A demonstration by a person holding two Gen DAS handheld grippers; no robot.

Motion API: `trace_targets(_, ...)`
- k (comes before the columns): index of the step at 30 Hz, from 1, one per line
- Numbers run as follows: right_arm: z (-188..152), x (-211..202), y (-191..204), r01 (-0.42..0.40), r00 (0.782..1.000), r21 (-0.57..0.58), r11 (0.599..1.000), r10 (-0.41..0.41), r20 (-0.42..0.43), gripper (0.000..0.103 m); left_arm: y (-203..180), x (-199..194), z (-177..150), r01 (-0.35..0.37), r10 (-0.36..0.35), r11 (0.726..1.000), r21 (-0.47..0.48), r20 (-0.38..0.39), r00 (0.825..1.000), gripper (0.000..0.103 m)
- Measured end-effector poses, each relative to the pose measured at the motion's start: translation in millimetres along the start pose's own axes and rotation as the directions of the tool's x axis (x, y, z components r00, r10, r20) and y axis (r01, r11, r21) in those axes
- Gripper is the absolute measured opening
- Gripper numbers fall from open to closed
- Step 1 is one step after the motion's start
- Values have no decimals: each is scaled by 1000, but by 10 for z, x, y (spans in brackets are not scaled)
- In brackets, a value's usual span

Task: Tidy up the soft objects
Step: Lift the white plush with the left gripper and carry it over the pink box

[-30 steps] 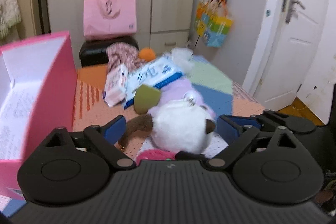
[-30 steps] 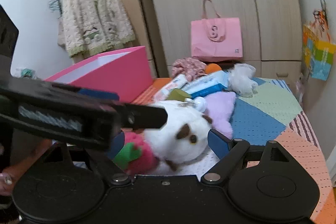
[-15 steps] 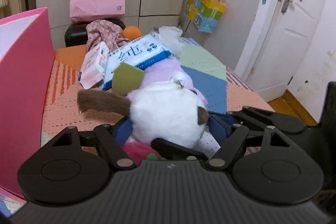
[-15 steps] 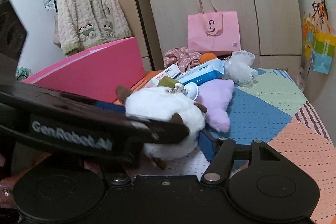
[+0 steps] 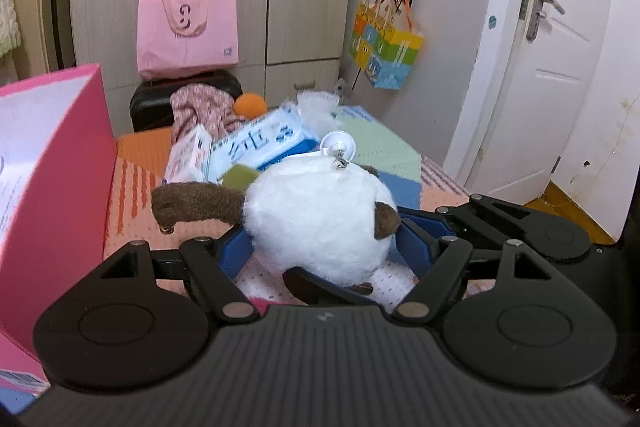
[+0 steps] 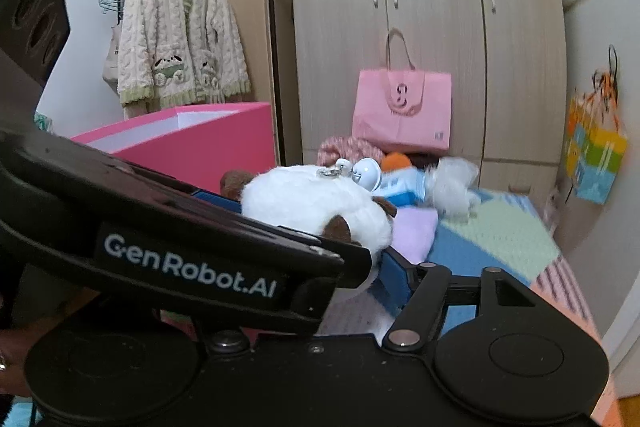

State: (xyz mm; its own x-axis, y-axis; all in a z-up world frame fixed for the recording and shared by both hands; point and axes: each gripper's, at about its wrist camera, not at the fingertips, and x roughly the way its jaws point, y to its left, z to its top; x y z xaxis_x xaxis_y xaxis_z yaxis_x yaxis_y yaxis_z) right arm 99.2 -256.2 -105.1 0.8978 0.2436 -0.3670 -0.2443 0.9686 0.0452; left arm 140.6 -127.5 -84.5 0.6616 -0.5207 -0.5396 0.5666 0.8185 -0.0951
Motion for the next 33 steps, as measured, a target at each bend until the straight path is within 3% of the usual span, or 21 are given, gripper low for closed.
trace_targets(5, 96, -109, 46, 1, 1000, -8, 1000, -1, 27, 72, -47, -147, 70, -11, 10, 1000, 11, 21, 1000, 76)
trace_targets(15, 213, -271, 206, -23, 1000, -11, 1000, 23, -17, 71, 4, -378, 131, -21, 18, 999, -50, -65, 998, 76)
trace_targets(18, 282, -311, 315, -24, 999, -55, 998, 22, -33, 71, 59, -414, 134, -24, 12, 995, -102, -118, 993, 75)
trace_targets(23, 372, -398, 538, 4, 999, -192, 981, -10, -31, 71, 159, -557, 121, 13, -34, 988, -156, -132, 991, 74)
trace_targets(33, 397, -556, 932, -41, 999, -230, 972, 31, -44, 71, 315, -1041, -27, -26, 4, 985, -173, -128, 992, 74)
